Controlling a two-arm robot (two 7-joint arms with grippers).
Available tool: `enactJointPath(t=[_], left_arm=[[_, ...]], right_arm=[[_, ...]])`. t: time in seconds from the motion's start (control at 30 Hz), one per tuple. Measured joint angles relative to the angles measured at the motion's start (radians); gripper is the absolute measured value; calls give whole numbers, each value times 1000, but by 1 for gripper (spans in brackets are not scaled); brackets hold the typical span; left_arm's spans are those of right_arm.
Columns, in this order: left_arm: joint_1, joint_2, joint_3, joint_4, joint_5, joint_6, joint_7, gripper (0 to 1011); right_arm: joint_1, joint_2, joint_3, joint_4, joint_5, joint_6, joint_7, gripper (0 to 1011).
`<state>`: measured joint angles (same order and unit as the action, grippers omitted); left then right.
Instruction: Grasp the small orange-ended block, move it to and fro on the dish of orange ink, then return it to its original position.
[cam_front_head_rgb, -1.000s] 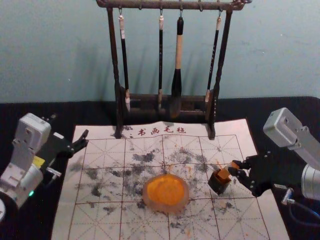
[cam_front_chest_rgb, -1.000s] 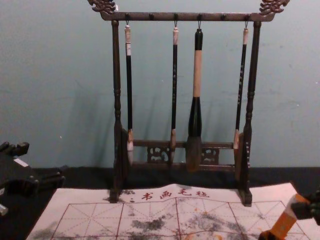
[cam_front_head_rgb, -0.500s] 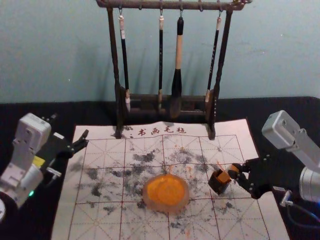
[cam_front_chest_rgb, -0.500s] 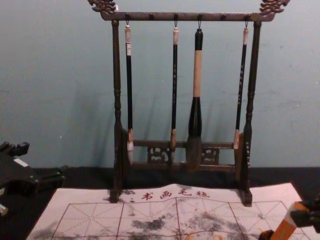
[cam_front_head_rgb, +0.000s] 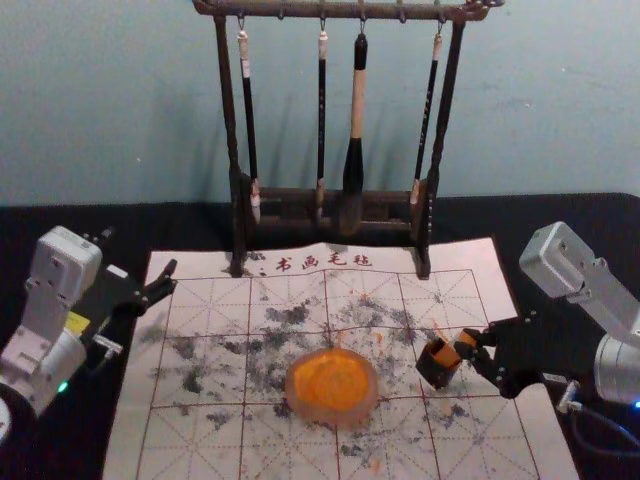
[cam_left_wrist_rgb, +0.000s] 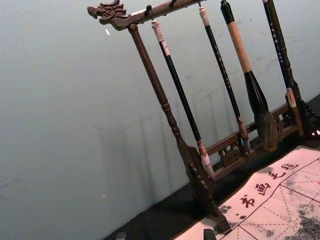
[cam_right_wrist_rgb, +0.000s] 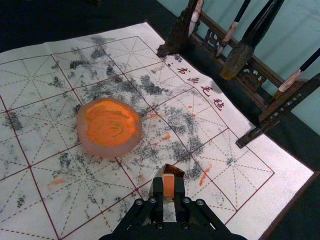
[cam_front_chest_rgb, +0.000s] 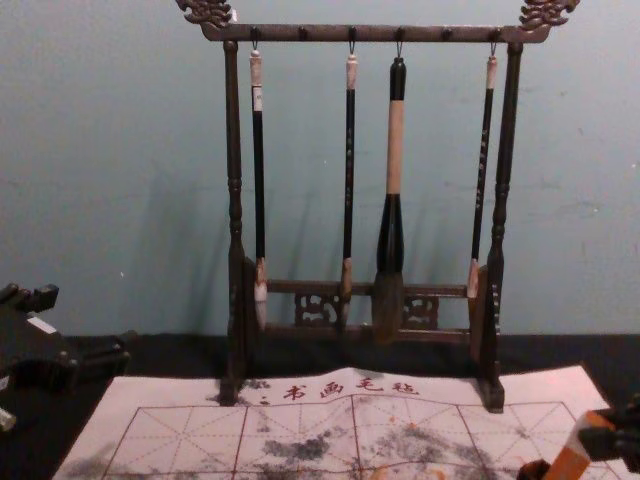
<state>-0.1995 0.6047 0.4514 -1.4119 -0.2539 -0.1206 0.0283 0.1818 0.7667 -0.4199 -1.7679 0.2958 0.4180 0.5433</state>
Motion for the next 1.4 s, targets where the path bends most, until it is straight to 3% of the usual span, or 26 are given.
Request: enactJointPath(t=[0.83,1.4], left_arm=[[0,0,0,0,0,0,0,1001],[0,0,0,0,0,0,0,1001]], right_arm=[[49,-42,-44,80,-33,5,12,91],[67,-54,-72,98,-52,6,29,91]])
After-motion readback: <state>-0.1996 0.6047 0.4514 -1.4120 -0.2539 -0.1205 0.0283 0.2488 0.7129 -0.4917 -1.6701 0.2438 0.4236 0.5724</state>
